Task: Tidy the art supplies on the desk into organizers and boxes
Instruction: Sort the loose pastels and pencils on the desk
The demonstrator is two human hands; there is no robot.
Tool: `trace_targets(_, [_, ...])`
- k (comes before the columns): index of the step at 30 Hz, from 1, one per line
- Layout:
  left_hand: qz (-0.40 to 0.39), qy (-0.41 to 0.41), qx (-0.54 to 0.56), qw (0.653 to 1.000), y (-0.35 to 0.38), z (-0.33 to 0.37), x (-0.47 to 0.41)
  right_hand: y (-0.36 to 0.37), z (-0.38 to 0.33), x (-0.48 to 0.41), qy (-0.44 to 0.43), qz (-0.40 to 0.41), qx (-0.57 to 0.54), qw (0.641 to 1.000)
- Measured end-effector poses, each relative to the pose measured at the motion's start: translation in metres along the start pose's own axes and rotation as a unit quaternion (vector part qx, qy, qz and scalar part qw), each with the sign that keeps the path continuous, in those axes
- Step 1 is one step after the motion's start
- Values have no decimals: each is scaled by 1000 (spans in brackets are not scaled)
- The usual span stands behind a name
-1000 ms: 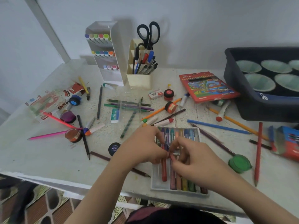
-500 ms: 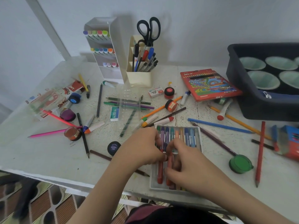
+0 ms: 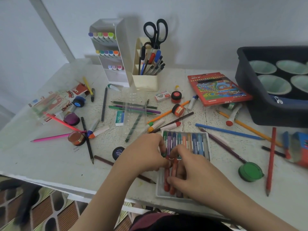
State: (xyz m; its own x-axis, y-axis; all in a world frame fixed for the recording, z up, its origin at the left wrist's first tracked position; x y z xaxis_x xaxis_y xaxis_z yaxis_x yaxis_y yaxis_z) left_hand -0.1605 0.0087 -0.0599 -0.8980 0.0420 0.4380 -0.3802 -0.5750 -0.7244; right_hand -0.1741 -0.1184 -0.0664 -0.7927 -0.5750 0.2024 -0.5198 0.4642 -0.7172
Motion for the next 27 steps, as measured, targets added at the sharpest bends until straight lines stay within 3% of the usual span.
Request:
trace_targets(18, [-54, 12, 82, 995, 1, -4, -3, -6, 13, -9, 46, -16, -34, 998])
trace_targets(27, [-48, 13, 39, 998, 5, -4, -8, -4, 13, -10, 47, -16, -30, 998])
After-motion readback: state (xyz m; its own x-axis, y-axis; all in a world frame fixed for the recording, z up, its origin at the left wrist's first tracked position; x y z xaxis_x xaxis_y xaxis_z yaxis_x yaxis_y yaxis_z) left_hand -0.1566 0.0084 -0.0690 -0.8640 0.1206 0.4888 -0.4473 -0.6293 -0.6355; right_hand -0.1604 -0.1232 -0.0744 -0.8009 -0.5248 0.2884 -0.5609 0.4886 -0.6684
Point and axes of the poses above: each hand's wrist, its own x-axis away from the middle knuckle, its own y-axis out of the palm, z = x × y, the point moved 6 cm from there along -x, towards the middle knuckle, and after that the axes turned 2 degrees about y, right-handed, at the moved point
